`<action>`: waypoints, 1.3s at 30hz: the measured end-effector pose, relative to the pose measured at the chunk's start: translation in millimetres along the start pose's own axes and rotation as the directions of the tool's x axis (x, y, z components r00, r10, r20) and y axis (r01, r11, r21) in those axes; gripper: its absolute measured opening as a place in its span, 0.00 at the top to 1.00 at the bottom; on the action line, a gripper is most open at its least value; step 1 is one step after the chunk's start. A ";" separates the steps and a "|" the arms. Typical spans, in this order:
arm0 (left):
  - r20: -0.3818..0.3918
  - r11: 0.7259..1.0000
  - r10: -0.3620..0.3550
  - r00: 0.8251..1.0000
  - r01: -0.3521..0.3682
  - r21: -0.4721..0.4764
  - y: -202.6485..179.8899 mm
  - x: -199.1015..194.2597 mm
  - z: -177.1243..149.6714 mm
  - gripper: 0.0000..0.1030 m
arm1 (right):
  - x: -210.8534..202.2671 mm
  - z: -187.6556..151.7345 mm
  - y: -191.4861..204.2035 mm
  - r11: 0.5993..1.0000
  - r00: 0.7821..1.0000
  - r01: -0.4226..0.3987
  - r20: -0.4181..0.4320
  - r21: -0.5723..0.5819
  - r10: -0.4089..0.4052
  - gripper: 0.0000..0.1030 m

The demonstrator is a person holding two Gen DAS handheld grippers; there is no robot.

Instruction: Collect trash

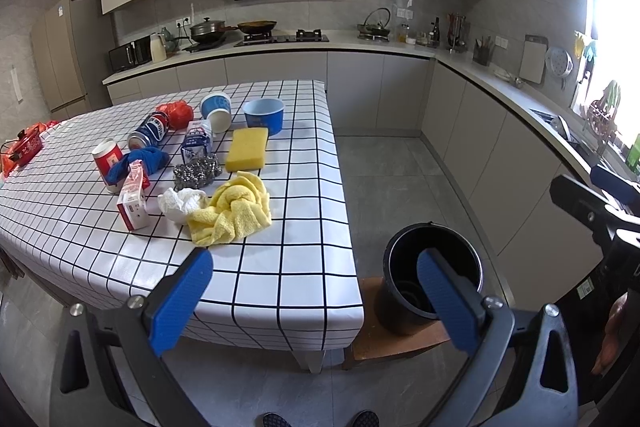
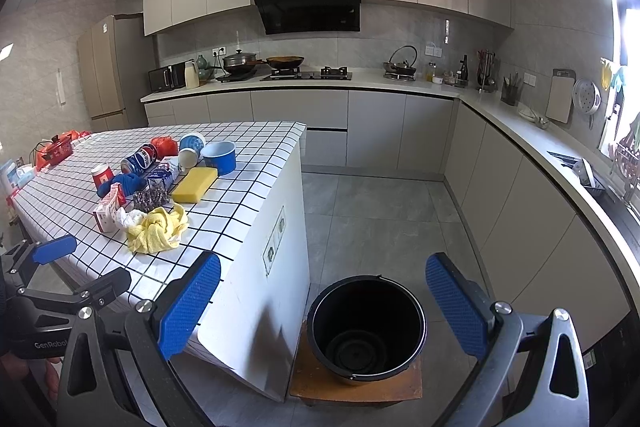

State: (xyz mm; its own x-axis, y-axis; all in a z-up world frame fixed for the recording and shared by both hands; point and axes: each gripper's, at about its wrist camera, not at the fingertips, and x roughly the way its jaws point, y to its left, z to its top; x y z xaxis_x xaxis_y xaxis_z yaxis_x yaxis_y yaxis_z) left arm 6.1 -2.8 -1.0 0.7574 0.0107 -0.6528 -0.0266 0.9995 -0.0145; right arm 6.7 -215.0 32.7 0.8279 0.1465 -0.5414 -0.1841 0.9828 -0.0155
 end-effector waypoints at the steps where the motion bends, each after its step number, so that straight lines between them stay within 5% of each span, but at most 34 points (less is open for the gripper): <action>1: 0.000 1.000 0.001 1.000 -0.001 -0.001 0.0 0.0 -0.1 0.00 | 0.4 -0.4 0.4 1.000 1.000 0.000 0.000 0.001 0.000 0.00; 22: -0.019 1.000 0.014 1.000 -0.015 -0.025 11.6 13.6 4.4 0.00 | 15.9 5.1 2.4 1.000 1.000 -0.014 -0.022 0.000 0.014 0.00; 32: -0.053 0.987 0.120 0.991 -0.124 -0.098 71.4 24.9 2.7 0.00 | 50.4 12.8 34.1 0.995 0.994 -0.099 -0.047 -0.025 0.098 0.00; 39: -0.108 0.976 0.102 0.989 -0.120 -0.182 122.1 40.3 -13.5 0.00 | 79.0 15.3 85.4 0.980 0.980 -0.188 -0.074 -0.070 0.183 0.00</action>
State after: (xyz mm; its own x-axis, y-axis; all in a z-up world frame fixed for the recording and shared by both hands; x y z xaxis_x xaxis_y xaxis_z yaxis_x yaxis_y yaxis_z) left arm 24.6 119.3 -39.4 0.6757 0.1091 -0.7290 -0.2354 0.9691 -0.0732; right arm 64.5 -117.7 1.4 0.7384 0.3153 -0.5962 -0.3733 0.9273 0.0281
